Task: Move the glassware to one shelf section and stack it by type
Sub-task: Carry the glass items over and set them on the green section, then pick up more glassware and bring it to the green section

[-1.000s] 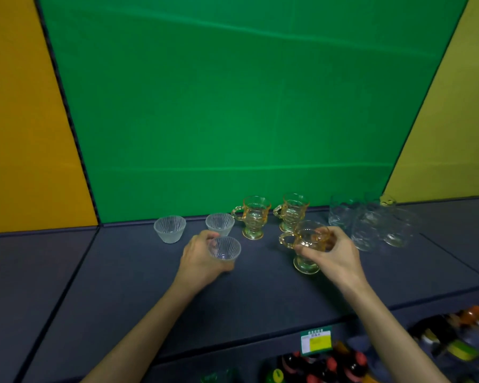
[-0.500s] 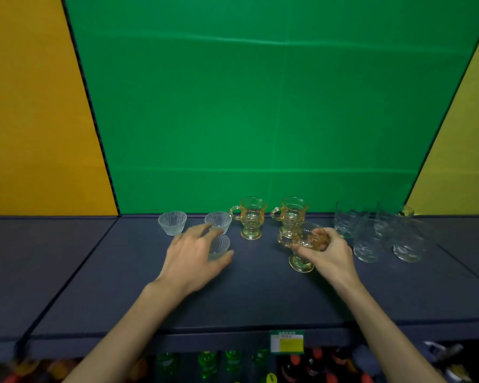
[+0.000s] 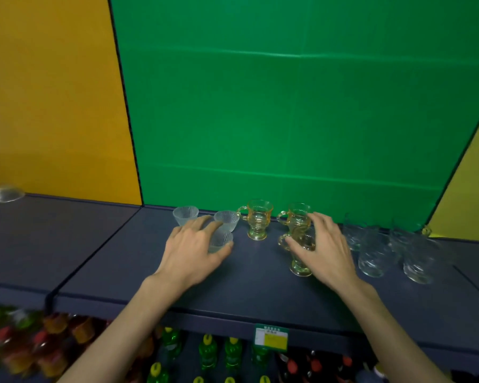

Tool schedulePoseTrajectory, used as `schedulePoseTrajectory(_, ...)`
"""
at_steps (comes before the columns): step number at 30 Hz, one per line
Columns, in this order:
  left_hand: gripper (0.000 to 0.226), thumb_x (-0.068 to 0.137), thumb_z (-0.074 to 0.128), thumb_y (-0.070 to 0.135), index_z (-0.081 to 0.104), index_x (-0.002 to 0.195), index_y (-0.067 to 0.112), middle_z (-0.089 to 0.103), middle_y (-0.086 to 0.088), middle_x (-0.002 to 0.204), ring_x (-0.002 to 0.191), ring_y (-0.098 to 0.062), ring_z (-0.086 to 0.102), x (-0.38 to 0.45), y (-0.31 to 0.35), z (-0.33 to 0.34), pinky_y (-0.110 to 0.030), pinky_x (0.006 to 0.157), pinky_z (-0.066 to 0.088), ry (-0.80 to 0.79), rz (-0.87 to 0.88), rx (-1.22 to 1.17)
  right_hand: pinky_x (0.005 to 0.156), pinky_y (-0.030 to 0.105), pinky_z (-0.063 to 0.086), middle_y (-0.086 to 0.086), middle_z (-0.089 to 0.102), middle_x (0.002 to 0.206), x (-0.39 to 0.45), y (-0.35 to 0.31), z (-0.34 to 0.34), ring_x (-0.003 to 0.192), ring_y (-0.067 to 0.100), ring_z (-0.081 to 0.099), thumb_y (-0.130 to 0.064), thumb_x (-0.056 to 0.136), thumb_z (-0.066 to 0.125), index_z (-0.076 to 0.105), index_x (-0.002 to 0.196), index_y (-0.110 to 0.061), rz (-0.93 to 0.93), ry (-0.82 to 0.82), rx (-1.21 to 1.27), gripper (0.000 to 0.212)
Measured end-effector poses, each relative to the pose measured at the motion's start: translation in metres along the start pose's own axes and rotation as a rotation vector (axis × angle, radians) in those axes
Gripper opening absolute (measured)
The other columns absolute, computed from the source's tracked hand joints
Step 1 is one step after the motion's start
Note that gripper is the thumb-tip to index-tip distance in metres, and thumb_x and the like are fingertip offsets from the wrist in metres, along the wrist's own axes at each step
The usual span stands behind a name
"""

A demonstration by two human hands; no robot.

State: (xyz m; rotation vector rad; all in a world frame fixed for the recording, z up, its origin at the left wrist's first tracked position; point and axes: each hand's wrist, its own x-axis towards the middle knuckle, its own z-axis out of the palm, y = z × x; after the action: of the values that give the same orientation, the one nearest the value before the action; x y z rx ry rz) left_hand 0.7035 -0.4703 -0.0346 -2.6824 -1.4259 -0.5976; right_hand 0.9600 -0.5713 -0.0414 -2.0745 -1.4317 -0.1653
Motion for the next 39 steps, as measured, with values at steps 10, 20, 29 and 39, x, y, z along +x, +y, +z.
schedulePoseTrajectory(10,0.070,0.095,0.035,0.068,0.032,0.154,0.031,0.031,-0.006,0.162,0.148,-0.026,0.029,-0.031,-0.055,-0.036,-0.044,0.114,0.028,0.011,-0.186,0.184,0.104,0.037,0.036,-0.002,0.053,0.136,0.015,-0.126,0.048,0.124,0.020,0.048,-0.046,0.092,0.058,0.049,0.140,-0.022,-0.393,-0.083,0.071,0.054)
schedulePoseTrajectory(20,0.071,0.095,0.033,0.068,0.026,0.157,0.033,0.025,-0.005,0.165,0.149,-0.026,0.027,-0.085,-0.179,-0.072,-0.044,0.115,0.027,-0.013,-0.365,0.221,0.101,0.035,0.040,-0.004,0.049,0.145,0.000,-0.258,0.116,0.129,0.018,0.048,-0.045,0.096,0.053,0.044,0.145,-0.023,-0.544,-0.226,0.155,0.054)
schedulePoseTrajectory(29,0.072,0.095,0.029,0.071,0.026,0.157,0.034,0.026,-0.004,0.164,0.149,-0.025,0.027,-0.138,-0.317,-0.113,-0.044,0.115,0.027,0.030,-0.440,0.199,0.102,0.036,0.039,-0.007,0.047,0.145,-0.031,-0.410,0.186,0.129,0.016,0.048,-0.046,0.096,0.052,0.043,0.145,-0.027,-0.626,-0.280,0.190,0.053)
schedulePoseTrajectory(39,0.074,0.095,0.029,0.072,0.024,0.157,0.033,0.027,-0.006,0.164,0.148,-0.027,0.028,-0.187,-0.466,-0.150,-0.045,0.115,0.027,0.021,-0.485,0.257,0.099,0.036,0.041,-0.008,0.049,0.142,-0.049,-0.555,0.246,0.126,0.017,0.050,-0.045,0.096,0.053,0.046,0.142,-0.028,-0.657,-0.271,0.221,0.049)
